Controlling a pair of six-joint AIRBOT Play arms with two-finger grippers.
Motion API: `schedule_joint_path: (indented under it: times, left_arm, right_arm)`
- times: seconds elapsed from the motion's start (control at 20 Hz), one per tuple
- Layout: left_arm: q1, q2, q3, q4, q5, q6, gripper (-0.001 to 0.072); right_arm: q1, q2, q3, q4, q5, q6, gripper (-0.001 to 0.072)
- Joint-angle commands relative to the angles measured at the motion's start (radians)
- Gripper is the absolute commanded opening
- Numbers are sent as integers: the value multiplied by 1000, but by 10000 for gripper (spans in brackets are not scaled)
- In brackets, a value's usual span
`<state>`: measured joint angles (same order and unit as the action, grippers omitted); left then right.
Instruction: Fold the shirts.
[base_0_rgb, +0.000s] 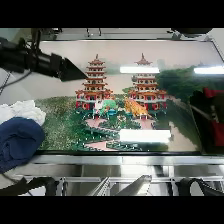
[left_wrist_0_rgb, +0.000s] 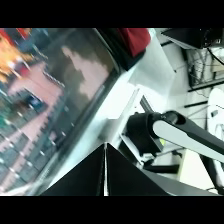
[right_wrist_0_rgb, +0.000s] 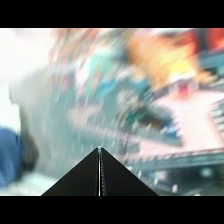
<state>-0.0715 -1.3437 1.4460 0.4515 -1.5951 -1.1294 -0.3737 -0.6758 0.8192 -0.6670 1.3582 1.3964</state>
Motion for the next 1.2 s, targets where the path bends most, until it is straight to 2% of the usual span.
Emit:
schedule_joint_path:
  times: [0.0,0.15,0.35,0.7,0.9,1.15]
  left_arm:
    - [-76,195,-371,2,113,30,3]
    - [-107,339,-608,1,189,29,4]
    - [-69,472,-740,-3,244,-2,4]
    - [75,629,-764,0,239,-5,5]
    - [153,646,-764,-2,225,-5,5]
    - [175,646,-764,-1,226,-5,5]
  right_arm:
    - [285,134,-126,-37,-114,-9,17]
    - [397,154,-222,-40,-151,-10,17]
    - [408,108,-234,-37,-151,-13,18]
    - [408,96,-234,-36,-150,-13,17]
    - [408,96,-234,-36,-150,-13,18]
    - [408,96,-234,-36,-150,-13,17]
